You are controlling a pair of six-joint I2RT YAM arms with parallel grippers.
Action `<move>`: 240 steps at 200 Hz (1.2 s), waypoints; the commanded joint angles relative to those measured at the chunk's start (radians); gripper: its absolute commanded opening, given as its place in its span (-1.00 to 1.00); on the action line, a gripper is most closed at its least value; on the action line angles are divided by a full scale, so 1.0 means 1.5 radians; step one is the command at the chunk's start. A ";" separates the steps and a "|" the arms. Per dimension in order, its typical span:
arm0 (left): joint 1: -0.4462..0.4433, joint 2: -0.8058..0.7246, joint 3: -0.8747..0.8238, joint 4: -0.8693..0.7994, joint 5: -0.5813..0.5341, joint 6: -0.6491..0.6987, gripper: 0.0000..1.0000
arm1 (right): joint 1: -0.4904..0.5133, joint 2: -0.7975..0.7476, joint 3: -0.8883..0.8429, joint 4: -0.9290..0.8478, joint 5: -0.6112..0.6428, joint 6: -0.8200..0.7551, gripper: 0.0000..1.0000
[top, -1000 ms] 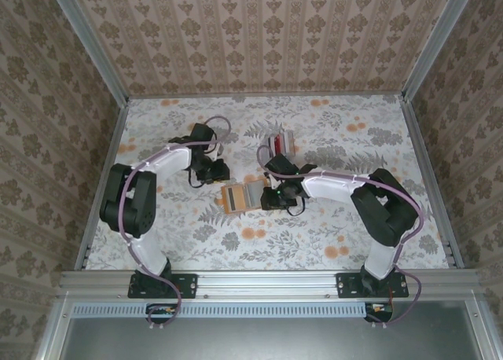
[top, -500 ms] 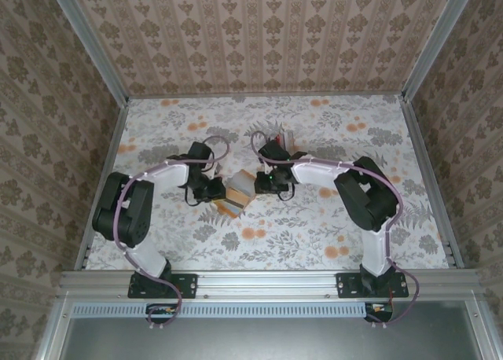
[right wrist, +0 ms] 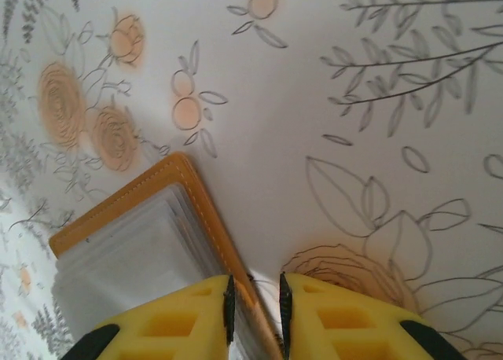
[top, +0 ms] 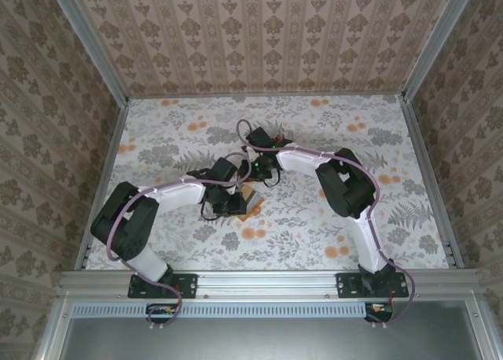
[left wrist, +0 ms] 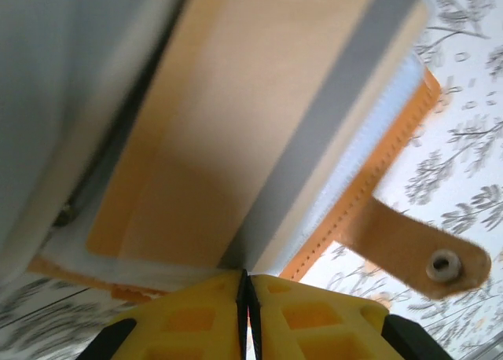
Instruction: Put the credit cards into the card holder
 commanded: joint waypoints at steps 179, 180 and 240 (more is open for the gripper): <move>0.065 0.039 0.242 0.007 -0.020 0.057 -0.21 | -0.179 -0.275 -0.097 -0.067 0.069 -0.036 -0.29; 0.066 0.041 0.245 0.007 -0.019 0.057 -0.21 | -0.180 -0.275 -0.097 -0.067 0.070 -0.035 -0.28; 0.090 0.163 0.384 -0.021 0.008 0.069 -0.08 | -0.204 -0.234 -0.057 -0.099 0.135 -0.048 -0.06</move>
